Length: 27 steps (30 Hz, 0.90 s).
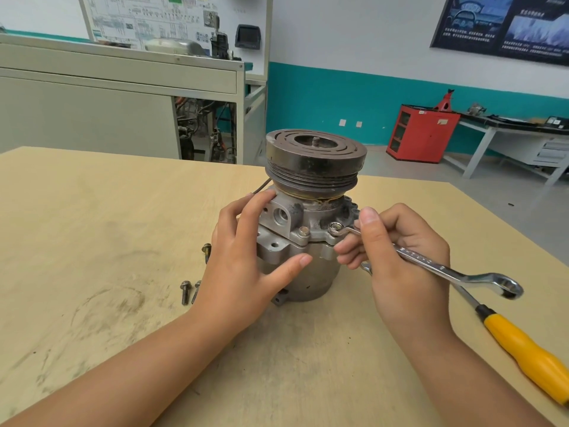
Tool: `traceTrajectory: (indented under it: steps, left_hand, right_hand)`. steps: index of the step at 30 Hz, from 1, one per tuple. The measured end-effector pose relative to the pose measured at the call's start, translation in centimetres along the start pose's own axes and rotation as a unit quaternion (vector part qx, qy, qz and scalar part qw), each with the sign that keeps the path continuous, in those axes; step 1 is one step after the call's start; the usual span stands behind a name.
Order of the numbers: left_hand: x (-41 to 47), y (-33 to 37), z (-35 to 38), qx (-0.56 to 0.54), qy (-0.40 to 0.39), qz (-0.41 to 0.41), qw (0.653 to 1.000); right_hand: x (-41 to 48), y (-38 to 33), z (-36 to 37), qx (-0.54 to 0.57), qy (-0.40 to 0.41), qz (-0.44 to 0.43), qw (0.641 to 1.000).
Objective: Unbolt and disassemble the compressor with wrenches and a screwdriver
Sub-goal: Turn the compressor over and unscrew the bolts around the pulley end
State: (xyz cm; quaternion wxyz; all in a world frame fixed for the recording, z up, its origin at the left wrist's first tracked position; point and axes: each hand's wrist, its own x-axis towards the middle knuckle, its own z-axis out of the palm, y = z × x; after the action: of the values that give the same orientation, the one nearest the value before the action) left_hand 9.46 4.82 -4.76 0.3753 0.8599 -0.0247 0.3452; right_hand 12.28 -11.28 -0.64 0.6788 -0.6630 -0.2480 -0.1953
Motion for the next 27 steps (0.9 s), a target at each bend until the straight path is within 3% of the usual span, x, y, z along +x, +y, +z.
traceTrajectory:
  steps: [6,13,16,20,23,27]
  left_hand:
    - [0.0,0.0,0.0,-0.001,0.002,0.001,1.0]
    - [0.0,0.1,0.1,-0.002,0.004,0.002,1.0]
    - [0.0,0.1,0.0,-0.003,0.002,0.001,1.0]
    - [0.0,0.1,0.0,0.0,-0.001,-0.004,1.0]
    - [0.0,0.0,0.1,0.003,-0.001,-0.005,1.0]
    - [0.0,0.0,0.0,0.002,0.002,-0.003,1.0]
  right_hand:
    - [0.7,-0.1,-0.4,0.082,-0.005,0.062,0.995]
    - [2.7,0.4,-1.2,0.231,-0.03,0.252,0.939]
    - [3.2,0.4,-1.4,0.264,-0.041,0.291,0.918]
    - [2.9,0.1,-1.6,0.268,-0.002,0.198,0.943]
    - [1.9,-0.4,-1.3,0.162,0.016,0.084,0.983]
    - [0.7,-0.2,-0.2,0.078,-0.004,0.012,0.997]
